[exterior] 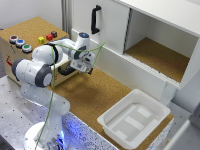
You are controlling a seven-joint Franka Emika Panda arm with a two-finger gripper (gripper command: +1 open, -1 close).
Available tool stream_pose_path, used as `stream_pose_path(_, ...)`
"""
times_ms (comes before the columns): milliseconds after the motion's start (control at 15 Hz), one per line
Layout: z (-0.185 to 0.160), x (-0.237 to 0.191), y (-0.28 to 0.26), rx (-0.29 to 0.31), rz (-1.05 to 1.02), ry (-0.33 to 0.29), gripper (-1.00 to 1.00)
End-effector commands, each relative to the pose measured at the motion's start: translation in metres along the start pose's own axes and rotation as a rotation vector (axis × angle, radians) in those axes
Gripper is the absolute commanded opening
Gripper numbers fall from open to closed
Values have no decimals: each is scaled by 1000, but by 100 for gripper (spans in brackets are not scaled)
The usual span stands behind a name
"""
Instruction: Grasp the drawer handle and close it
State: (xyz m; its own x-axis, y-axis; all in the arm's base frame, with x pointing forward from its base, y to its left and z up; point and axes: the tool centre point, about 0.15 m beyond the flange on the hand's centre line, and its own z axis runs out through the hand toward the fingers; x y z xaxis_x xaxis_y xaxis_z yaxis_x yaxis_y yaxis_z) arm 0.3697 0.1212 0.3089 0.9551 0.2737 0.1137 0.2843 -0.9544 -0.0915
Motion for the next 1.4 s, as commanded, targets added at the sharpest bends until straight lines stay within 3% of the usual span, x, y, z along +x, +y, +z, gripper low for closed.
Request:
stream_pose_path(0, 3, 39, -39, -15, -2, -36, -100)
stream_pose_path(333, -2, 52, -82, 27, -48, -26, -100)
stream_pose_path(800, 9, 65, -136, 62, -112, -53, -100)
stream_pose_path(933, 12, 70, -152, 96, -119, -63, -100)
stream_pose_path(1333, -1, 81, -187, 132, -177, -39, -100)
